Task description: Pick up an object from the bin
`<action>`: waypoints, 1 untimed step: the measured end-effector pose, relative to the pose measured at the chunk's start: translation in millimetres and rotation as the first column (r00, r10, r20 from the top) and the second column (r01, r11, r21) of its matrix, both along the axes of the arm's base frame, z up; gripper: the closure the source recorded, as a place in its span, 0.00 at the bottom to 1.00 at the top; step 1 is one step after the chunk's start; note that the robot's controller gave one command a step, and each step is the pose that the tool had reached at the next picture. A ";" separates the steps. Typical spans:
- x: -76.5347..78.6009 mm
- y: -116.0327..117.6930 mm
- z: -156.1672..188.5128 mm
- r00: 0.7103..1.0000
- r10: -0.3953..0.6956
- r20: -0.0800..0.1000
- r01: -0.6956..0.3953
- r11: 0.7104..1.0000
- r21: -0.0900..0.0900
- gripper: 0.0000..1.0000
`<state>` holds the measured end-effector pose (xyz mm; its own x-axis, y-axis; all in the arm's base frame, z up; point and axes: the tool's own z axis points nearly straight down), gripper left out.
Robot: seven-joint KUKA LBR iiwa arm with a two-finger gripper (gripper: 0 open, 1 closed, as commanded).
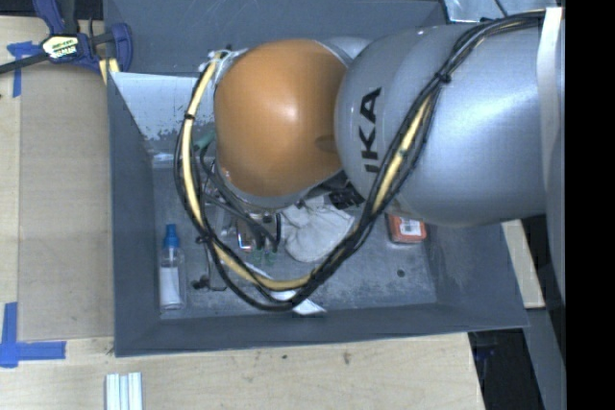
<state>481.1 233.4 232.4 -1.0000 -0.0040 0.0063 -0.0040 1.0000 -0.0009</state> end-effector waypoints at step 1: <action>2.1 -1.5 4.7 1.000 -0.004 0.008 0.004 1.000 0.002 0.00</action>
Offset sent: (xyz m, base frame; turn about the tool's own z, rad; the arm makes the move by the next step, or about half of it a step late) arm 0.0347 -0.0214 -0.0642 0.0530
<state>483.2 232.0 237.1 -1.0000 0.0000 -0.0021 0.0000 1.0000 0.0013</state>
